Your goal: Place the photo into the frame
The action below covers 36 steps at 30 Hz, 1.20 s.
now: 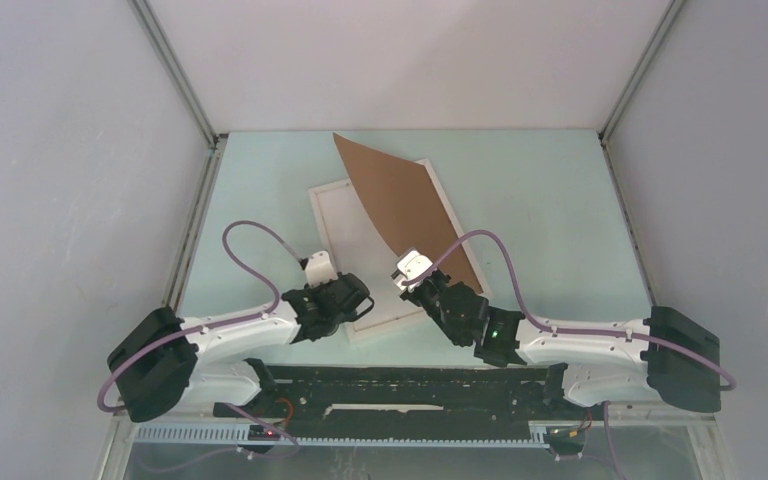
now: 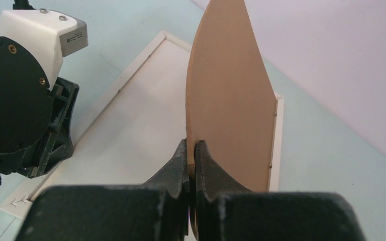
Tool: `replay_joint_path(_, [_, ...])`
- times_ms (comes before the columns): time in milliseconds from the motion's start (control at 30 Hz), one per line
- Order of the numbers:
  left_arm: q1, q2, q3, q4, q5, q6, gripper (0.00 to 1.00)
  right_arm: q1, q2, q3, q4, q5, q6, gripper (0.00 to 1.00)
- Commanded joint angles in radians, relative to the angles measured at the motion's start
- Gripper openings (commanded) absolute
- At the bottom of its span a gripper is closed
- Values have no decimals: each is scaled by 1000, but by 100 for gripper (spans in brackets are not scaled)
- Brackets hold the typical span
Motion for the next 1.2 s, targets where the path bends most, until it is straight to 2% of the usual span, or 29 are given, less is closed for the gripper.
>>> replay_joint_path(0, [-6, 12, 60, -17, -79, -4, 43, 11, 26, -39, -72, -54, 220, 0])
replay_joint_path(300, [-5, 49, 91, -1, -87, 27, 42, 14, 20, -38, -78, -49, 219, 0])
replay_joint_path(533, [-5, 55, 88, 0, -72, 29, 29, 13, 22, -39, -71, -52, 217, 0])
replay_joint_path(600, [-5, 64, 90, -2, -66, 25, 28, 13, 22, -38, -69, -51, 216, 0])
replay_joint_path(700, [-5, 78, 92, -2, -64, 17, 34, 13, 22, -38, -71, -51, 216, 0])
replay_joint_path(800, [-5, 82, 93, 7, -54, 18, 33, 14, 19, -39, -76, -48, 219, 0])
replay_joint_path(833, [-5, 80, 91, 10, -55, 19, 28, 13, 21, -38, -78, -47, 221, 0])
replay_joint_path(900, [-5, 63, 76, 22, -67, 14, 2, 13, 22, -38, -79, -49, 223, 0])
replay_joint_path(933, [-5, 52, 67, 30, -73, 13, 0, 13, 23, -38, -79, -50, 223, 0])
replay_joint_path(1133, [-8, 13, 58, 14, -90, 6, 0, 15, 25, -38, -73, -49, 223, 0])
replay_joint_path(1167, [-8, 8, 61, 6, -89, 3, 8, 14, 25, -38, -72, -48, 223, 0])
